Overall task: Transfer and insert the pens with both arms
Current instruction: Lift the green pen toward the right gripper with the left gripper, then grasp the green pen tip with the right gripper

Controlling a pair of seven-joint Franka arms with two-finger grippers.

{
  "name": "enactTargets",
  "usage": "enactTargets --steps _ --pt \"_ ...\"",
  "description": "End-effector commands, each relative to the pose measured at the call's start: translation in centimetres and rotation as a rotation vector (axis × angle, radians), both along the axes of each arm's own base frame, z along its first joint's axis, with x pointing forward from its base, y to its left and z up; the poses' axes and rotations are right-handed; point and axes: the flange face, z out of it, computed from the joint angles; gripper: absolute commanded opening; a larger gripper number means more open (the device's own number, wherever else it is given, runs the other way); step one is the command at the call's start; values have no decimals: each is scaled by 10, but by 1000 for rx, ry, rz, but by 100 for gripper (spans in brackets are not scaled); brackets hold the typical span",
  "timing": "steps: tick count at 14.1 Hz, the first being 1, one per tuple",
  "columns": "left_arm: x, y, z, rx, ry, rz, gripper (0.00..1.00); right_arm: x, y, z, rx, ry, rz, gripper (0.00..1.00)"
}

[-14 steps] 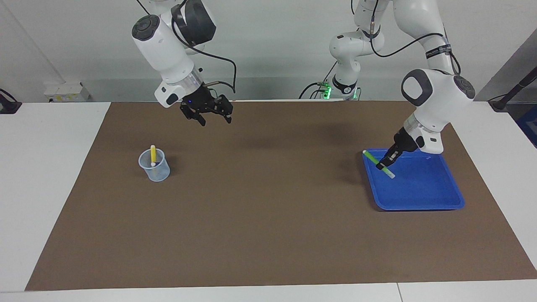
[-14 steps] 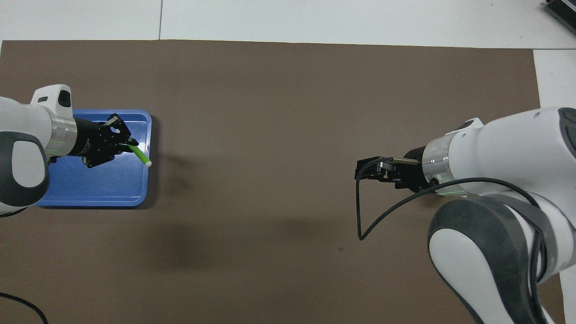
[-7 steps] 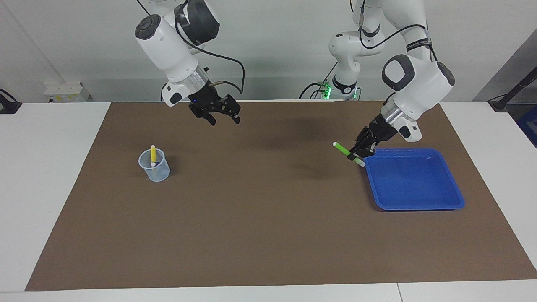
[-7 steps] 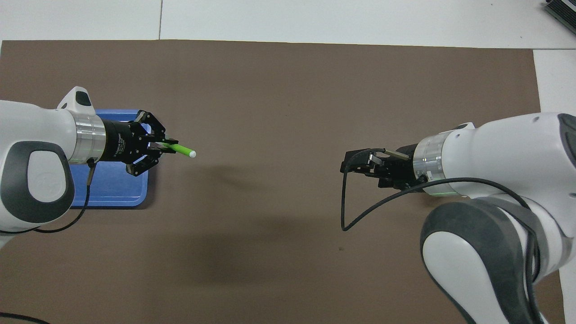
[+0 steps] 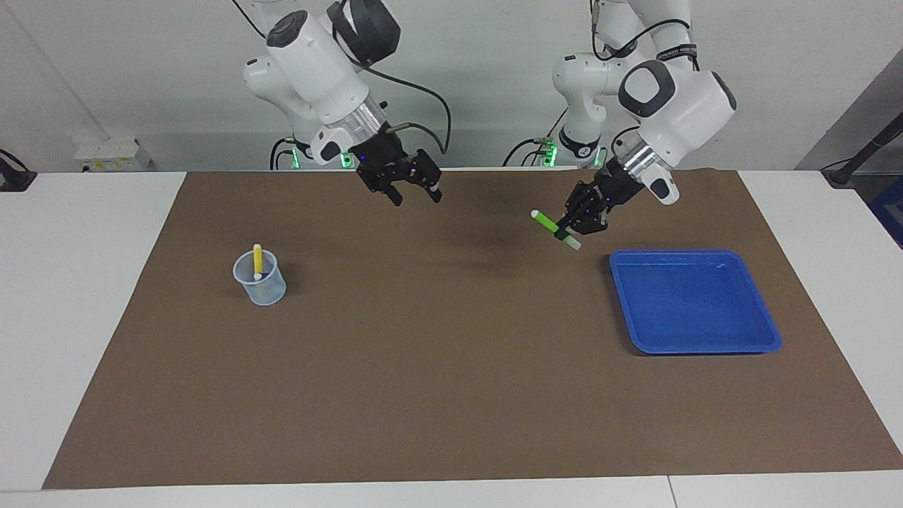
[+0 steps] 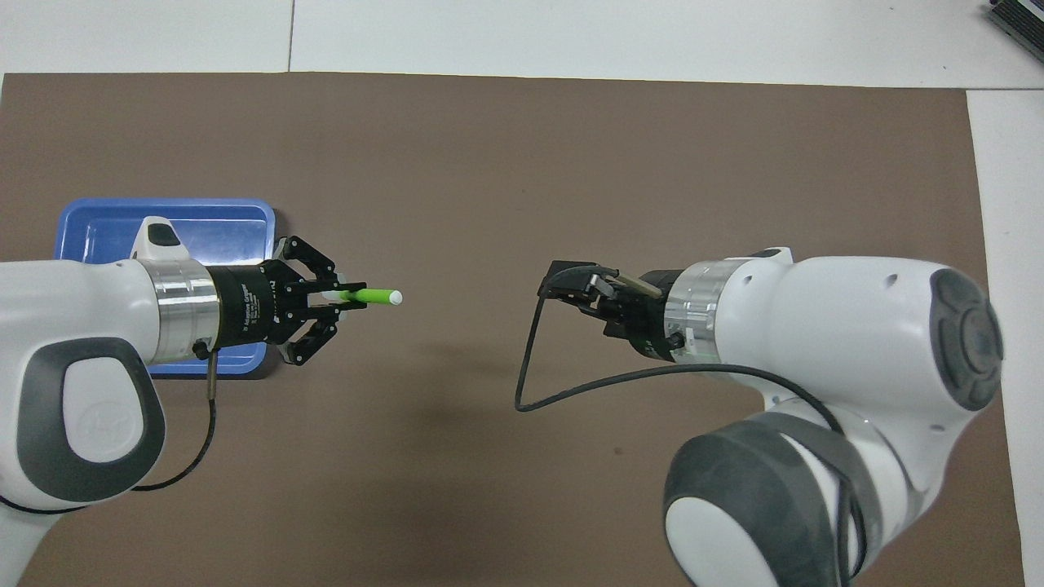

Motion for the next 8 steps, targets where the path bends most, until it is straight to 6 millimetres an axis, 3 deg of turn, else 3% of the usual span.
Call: enactTargets --steps 1,3,5,7,8 --pt "-27 -20 -2 -30 28 123 0 -4 10 -2 57 -3 -42 100" --pt "-29 -28 -1 -51 57 199 0 -7 16 -1 99 17 -51 100" --pt "-38 -47 -1 -69 70 252 0 -14 41 -6 142 23 -74 89" --pt "-47 -62 -2 -82 66 303 0 -19 77 -21 182 4 -138 89" --pt "-51 -69 -2 -86 67 306 0 -16 84 -24 203 -3 -181 89"
